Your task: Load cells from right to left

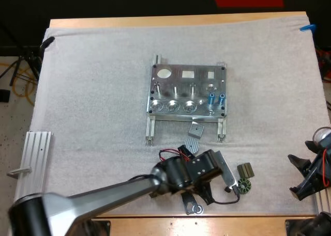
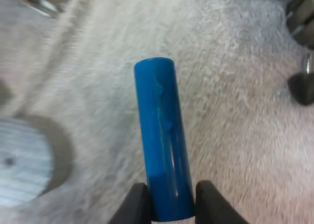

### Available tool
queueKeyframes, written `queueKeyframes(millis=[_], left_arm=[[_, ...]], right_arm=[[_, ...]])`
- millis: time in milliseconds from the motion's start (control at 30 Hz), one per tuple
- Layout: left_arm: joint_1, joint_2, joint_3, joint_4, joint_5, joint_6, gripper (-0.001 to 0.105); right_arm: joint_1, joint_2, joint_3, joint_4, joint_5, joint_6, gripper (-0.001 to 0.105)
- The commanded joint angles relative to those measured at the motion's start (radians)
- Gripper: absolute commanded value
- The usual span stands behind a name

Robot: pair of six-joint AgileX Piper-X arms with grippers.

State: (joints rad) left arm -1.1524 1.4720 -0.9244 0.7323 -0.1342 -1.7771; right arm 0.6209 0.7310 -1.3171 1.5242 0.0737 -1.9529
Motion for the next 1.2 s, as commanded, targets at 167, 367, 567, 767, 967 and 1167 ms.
queueKeyframes(millis=[167,367,567,767,967,1167], left_arm=[[-0.001,-0.187,-0.003,0.035,-0.034,0.067,0.000],[-0.001,-0.347,-0.003,0.117,0.054,0.231,0.000],[-0.001,-0.465,-0.003,0.137,0.060,0.260,0.000],[-0.001,-0.544,-0.003,0.137,0.063,0.298,0.000],[-0.001,-0.557,-0.003,0.137,0.063,0.325,0.000],[-0.001,-0.557,-0.003,0.137,0.072,0.376,0.000]], right_arm=[[0.000,-0.006,-0.001,-0.009,-0.085,-0.003,0.044],[0.000,-0.006,-0.001,-0.053,-0.233,0.002,0.044],[0.000,-0.002,0.015,-0.100,-0.351,0.033,0.044],[0.000,-0.002,0.149,-0.227,-0.532,0.138,0.044],[0.000,0.001,0.290,-0.413,-0.720,0.268,0.044],[0.000,0.004,0.409,-0.608,-0.773,0.386,0.056]])
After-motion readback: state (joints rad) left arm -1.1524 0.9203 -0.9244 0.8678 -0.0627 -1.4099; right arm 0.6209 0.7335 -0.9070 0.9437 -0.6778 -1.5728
